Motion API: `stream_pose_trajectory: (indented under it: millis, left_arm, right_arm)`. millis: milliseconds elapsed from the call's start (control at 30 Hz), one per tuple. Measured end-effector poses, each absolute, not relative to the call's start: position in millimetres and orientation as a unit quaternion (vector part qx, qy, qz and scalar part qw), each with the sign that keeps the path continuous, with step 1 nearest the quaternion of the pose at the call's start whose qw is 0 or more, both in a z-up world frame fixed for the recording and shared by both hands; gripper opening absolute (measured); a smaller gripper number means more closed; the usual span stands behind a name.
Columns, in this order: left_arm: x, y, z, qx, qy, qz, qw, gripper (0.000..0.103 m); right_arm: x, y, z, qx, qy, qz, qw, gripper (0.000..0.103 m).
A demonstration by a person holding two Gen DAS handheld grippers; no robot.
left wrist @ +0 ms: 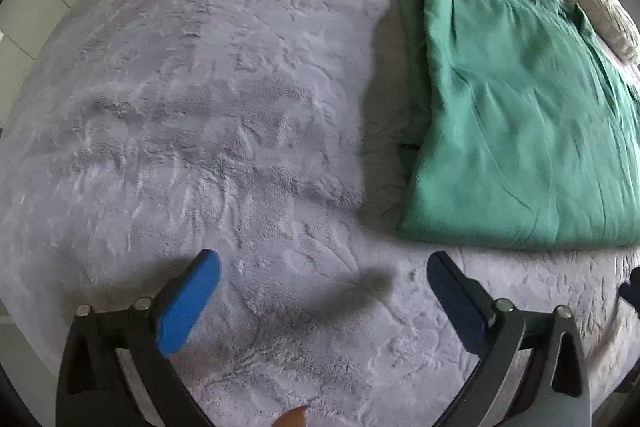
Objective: Fold large clothes
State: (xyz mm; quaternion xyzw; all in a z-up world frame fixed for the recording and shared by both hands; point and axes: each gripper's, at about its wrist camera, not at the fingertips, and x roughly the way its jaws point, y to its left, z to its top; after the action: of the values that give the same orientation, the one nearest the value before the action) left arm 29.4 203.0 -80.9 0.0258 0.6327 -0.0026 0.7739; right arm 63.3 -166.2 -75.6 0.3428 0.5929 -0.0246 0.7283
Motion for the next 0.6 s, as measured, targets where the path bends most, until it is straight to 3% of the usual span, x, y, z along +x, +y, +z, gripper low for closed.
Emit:
stream_pose_trajectory:
  millis: [167, 233, 500, 567, 600]
  left_arm:
    - [37.1, 216.3, -81.4, 0.027, 0.637, -0.009, 0.771, 0.103]
    - [40.2, 217.4, -80.4, 0.031, 0.637, -0.012, 0.770, 0.103]
    - [50.7, 219.5, -87.4, 0.059, 0.635, 0.003, 0.771, 0.103]
    - [52.2, 219.2, -90.2, 0.057, 0.640, -0.005, 0.766, 0.103]
    - [52.5, 219.6, -91.4, 0.056, 0.641, -0.006, 0.765, 0.103]
  right_arm:
    - [68.4, -148.6, -77.7, 0.349, 0.593, -0.008, 0.726, 0.075]
    - [70.2, -142.0, -79.1, 0.354, 0.591, 0.001, 0.725, 0.088]
    - [90.7, -107.1, -86.1, 0.359, 0.592, 0.044, 0.720, 0.092]
    - [93.0, -101.5, -89.2, 0.368, 0.591, 0.053, 0.716, 0.103]
    - [94.3, -98.2, -90.6, 0.373, 0.590, 0.056, 0.713, 0.103]
